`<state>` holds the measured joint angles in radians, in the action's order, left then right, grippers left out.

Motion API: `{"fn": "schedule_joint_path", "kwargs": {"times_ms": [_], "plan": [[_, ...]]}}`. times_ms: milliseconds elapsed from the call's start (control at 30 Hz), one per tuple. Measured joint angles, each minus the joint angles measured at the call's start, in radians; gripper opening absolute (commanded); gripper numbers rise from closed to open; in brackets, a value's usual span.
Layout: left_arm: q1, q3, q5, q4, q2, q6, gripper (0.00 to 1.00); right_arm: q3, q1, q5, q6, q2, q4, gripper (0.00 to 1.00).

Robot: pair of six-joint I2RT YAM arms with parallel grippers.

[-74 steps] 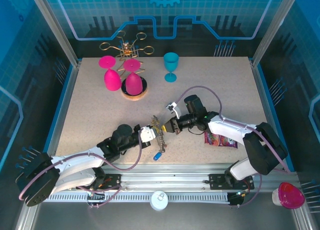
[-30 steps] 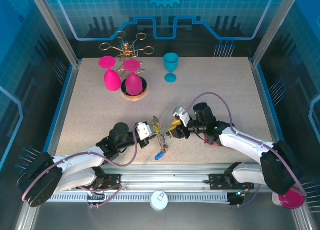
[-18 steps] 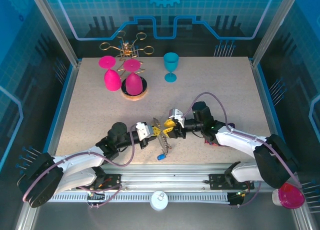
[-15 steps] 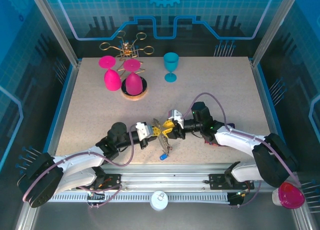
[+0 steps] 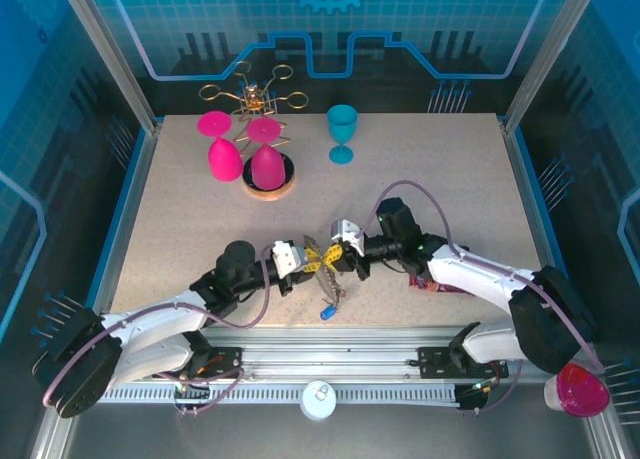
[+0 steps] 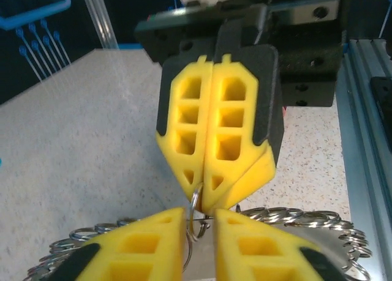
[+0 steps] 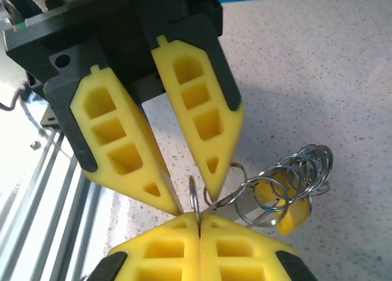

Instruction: Put the keys on the keyring

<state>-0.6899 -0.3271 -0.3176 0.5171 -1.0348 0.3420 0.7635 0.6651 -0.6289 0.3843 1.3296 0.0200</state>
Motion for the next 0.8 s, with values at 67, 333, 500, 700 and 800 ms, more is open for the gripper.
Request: {"fn": "schedule_joint_path", "kwargs": {"times_ms": [67,333,500,700,800], "plan": [[0.0,-0.032,0.007,-0.064,0.004,0.019,0.2,0.054,0.017,0.049,0.054,0.0,0.099,0.0],[-0.001,-0.077,0.0,-0.191,0.013,0.077,0.03,0.187,0.079,0.173,0.191,0.012,0.334,0.0],[-0.004,-0.079,-0.015,-0.198,0.016,0.084,0.0,0.195,0.08,0.171,0.196,0.012,0.352,0.29],[-0.003,-0.053,-0.012,-0.17,0.045,0.084,0.0,0.026,0.016,0.045,0.077,-0.101,0.154,0.33],[-0.003,-0.03,-0.014,-0.141,0.064,0.083,0.0,-0.032,-0.002,0.019,0.031,-0.116,0.082,0.32]]}}
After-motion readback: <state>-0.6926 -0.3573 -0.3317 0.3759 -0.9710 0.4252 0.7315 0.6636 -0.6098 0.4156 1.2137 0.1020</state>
